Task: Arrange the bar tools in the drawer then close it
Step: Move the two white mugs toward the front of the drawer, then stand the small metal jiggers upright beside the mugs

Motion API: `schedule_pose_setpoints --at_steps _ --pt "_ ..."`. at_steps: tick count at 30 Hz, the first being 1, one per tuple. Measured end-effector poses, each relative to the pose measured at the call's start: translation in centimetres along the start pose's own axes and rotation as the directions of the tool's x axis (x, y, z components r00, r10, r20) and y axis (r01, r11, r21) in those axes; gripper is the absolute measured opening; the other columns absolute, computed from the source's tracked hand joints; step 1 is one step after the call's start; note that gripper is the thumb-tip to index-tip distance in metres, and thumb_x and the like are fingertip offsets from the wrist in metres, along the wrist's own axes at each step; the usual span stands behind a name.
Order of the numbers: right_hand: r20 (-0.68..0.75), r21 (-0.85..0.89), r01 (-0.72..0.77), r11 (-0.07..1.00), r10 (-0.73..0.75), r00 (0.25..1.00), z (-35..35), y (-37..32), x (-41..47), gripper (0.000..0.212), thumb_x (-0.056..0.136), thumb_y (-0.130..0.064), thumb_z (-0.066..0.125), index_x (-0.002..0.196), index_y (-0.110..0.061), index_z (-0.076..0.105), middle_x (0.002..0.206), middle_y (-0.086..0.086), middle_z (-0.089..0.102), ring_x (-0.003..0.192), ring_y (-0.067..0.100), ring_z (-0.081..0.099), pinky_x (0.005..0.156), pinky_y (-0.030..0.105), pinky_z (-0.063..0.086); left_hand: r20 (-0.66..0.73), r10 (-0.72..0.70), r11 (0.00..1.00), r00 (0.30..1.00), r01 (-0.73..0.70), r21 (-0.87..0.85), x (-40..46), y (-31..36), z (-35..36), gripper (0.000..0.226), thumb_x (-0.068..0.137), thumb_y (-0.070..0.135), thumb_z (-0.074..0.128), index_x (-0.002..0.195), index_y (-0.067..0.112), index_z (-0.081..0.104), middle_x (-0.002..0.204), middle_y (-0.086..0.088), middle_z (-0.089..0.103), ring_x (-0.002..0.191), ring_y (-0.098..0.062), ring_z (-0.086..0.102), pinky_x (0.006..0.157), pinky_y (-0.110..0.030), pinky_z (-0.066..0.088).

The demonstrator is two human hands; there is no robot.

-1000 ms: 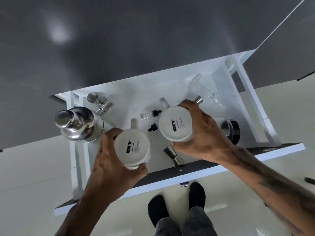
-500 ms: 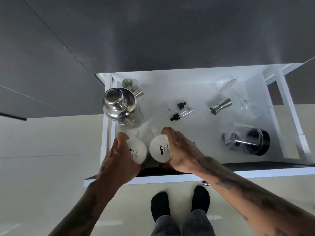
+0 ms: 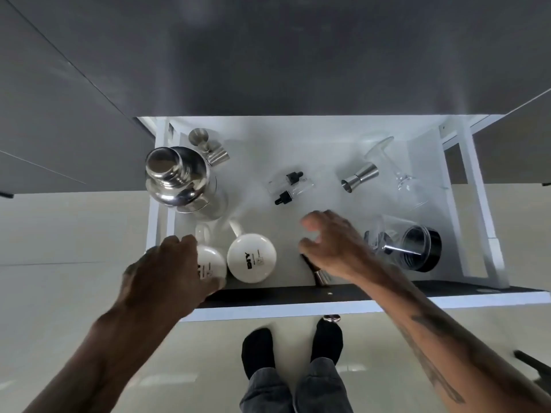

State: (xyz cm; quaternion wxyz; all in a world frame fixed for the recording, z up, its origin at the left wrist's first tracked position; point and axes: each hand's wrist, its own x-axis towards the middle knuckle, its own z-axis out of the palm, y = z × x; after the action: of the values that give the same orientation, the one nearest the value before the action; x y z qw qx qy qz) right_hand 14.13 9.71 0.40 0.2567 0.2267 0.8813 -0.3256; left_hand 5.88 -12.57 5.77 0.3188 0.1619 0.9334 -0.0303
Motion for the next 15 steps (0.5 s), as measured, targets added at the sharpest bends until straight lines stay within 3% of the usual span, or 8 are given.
schedule_pose_setpoints --at_steps 1,3,6,8,10,13,15 --pt "-0.039 -0.064 -0.068 0.996 0.065 0.997 -0.4 1.3 -0.1 0.057 0.088 -0.036 0.06 0.139 -0.017 0.044 0.135 0.008 0.05 0.118 0.024 0.054 0.087 0.029 0.04 -0.102 0.046 0.999 0.994 -0.046 -0.002 -0.6 1.3 -0.2 0.065 0.072 0.059 0.069 0.122 0.021 0.052 0.114 -0.001 0.06 0.105 -0.023 0.059 0.08 -0.037 0.05" --pt "0.052 -0.151 -0.191 0.97 0.201 0.978 -0.2 2.9 -0.1 0.069 0.085 -0.047 0.065 0.141 -0.015 0.04 0.137 0.01 0.048 0.122 0.027 0.052 0.087 0.032 0.04 -0.229 0.15 0.985 0.962 -0.165 -0.045 -0.8 4.6 0.5 0.066 0.077 0.059 0.064 0.13 0.022 0.048 0.128 -0.002 0.053 0.117 -0.023 0.051 0.087 -0.039 0.046" --pt "0.181 -0.178 -0.232 0.956 0.263 0.948 1.8 3.7 0.5 0.079 0.077 -0.05 0.074 0.137 -0.011 0.04 0.137 0.012 0.048 0.123 0.03 0.052 0.092 0.035 0.043 -0.126 0.229 0.97 0.965 -0.216 0.111 1.1 8.6 3.0 0.086 0.075 0.069 0.058 0.141 0.019 0.032 0.144 -0.007 0.034 0.13 -0.027 0.036 0.097 -0.042 0.039" --pt "0.154 -0.149 -0.194 0.97 0.216 0.964 2.7 4.1 0.8 0.068 0.081 -0.04 0.074 0.132 -0.008 0.043 0.131 0.014 0.052 0.117 0.03 0.054 0.088 0.033 0.043 -0.081 0.233 0.948 0.969 -0.208 0.24 2.4 9.4 4.3 0.082 0.077 0.064 0.059 0.14 0.017 0.034 0.145 -0.009 0.032 0.132 -0.031 0.031 0.099 -0.043 0.037" --pt "0.13 -0.076 -0.143 0.987 0.152 0.98 2.8 4.3 0.9 0.06 0.082 -0.031 0.074 0.129 -0.009 0.044 0.124 0.012 0.054 0.106 0.026 0.054 0.079 0.028 0.04 -0.111 0.299 0.921 0.948 -0.256 0.294 2.6 8.7 5.0 0.067 0.077 0.053 0.066 0.13 0.017 0.048 0.137 -0.009 0.044 0.129 -0.032 0.035 0.096 -0.043 0.04" --pt "0.121 0.006 0.066 0.998 -0.066 0.99 2.7 4.4 0.8 0.056 0.078 -0.027 0.076 0.124 -0.013 0.047 0.108 0.004 0.05 0.093 0.02 0.051 0.064 0.017 0.032 -0.018 0.375 0.88 0.927 -0.35 0.321 2.3 7.6 5.0 0.067 0.049 0.04 0.089 0.107 0.014 0.069 0.113 -0.012 0.065 0.112 -0.035 0.056 0.08 -0.046 0.052" --pt "0.127 0.011 0.234 0.972 -0.234 0.964 2.8 4.5 0.9 0.052 0.078 -0.02 0.076 0.123 -0.015 0.05 0.109 0.003 0.051 0.086 0.017 0.049 0.062 0.017 0.031 0.011 0.412 0.858 0.911 -0.393 0.33 2.4 7.4 4.9 0.071 0.036 0.034 0.094 0.101 0.013 0.072 0.106 -0.013 0.069 0.106 -0.036 0.06 0.076 -0.046 0.053"
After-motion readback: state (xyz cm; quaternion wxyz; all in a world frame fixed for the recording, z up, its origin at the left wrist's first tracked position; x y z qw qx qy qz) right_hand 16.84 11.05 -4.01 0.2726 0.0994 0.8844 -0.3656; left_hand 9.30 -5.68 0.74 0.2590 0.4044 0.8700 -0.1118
